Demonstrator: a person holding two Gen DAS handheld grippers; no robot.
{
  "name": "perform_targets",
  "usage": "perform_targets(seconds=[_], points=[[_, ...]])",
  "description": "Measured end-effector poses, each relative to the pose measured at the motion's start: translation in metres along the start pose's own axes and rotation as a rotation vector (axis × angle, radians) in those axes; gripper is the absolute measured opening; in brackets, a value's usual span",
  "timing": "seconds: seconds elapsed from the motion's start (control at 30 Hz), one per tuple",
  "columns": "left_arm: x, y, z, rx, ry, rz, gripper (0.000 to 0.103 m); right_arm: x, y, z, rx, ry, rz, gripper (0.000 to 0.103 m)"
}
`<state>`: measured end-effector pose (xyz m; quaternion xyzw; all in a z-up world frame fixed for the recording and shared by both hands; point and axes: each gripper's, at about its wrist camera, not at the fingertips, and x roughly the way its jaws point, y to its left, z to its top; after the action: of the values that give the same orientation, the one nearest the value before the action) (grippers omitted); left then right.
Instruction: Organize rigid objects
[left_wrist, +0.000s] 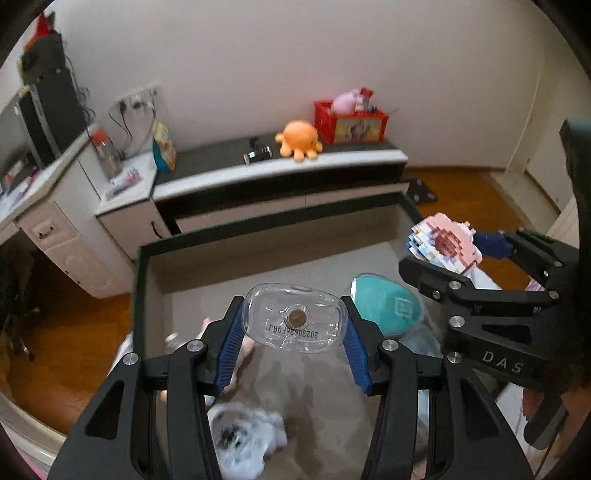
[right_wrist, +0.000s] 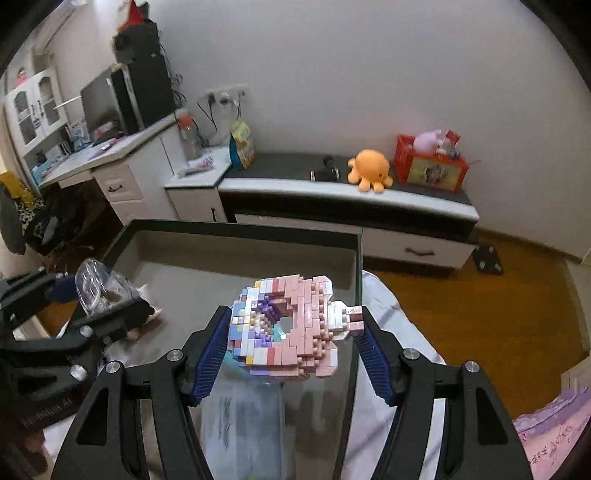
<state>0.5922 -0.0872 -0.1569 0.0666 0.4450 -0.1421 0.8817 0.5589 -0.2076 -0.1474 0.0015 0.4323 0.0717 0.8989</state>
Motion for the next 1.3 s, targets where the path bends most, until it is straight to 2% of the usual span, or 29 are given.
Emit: perform_targets(seconds=[0.1, 0.17, 0.33, 0.4, 0.47, 0.53, 0.67, 0.77, 0.93, 1.1, 1.3], points=[[0.021, 0.002, 0.005, -0.009, 0.037, 0.024, 0.051, 0.021, 0.001, 0.004, -0.027, 0.054, -0.033, 0.068], [0.028, 0.005, 0.006, -0.022, 0.049, 0.015, 0.051, 0.029, -0.003, 0.005, -0.02, 0.078, -0.022, 0.068], [0.04, 0.013, 0.002, -0.022, 0.073, 0.074, 0.053, 0.03, 0.002, 0.006, -0.04, 0.073, -0.036, 0.069], [0.038, 0.017, -0.001, -0.038, 0.065, 0.086, 0.059, 0.029, 0.003, 0.006, -0.045, 0.065, -0.046, 0.074], [0.034, 0.022, -0.004, -0.056, 0.06, 0.113, 0.075, 0.026, 0.003, 0.005, -0.04, 0.05, -0.037, 0.075], [0.022, 0.028, -0.009, -0.079, 0.025, 0.093, 0.082, 0.018, 0.002, 0.004, -0.024, 0.025, -0.025, 0.078], [-0.015, 0.033, -0.018, -0.097, -0.045, 0.089, 0.093, -0.01, 0.002, -0.001, -0.008, -0.018, -0.015, 0.08], [-0.061, 0.032, -0.036, -0.092, -0.143, 0.106, 0.101, -0.043, 0.003, -0.009, 0.014, -0.064, 0.016, 0.08], [-0.134, 0.024, -0.076, -0.077, -0.291, 0.139, 0.103, -0.113, 0.015, -0.04, 0.009, -0.179, 0.056, 0.082], [-0.203, 0.002, -0.137, -0.044, -0.434, 0.179, 0.103, -0.184, 0.03, -0.092, -0.004, -0.304, 0.075, 0.082], [-0.261, -0.027, -0.208, -0.023, -0.525, 0.182, 0.103, -0.255, 0.05, -0.162, -0.033, -0.461, 0.037, 0.088]])
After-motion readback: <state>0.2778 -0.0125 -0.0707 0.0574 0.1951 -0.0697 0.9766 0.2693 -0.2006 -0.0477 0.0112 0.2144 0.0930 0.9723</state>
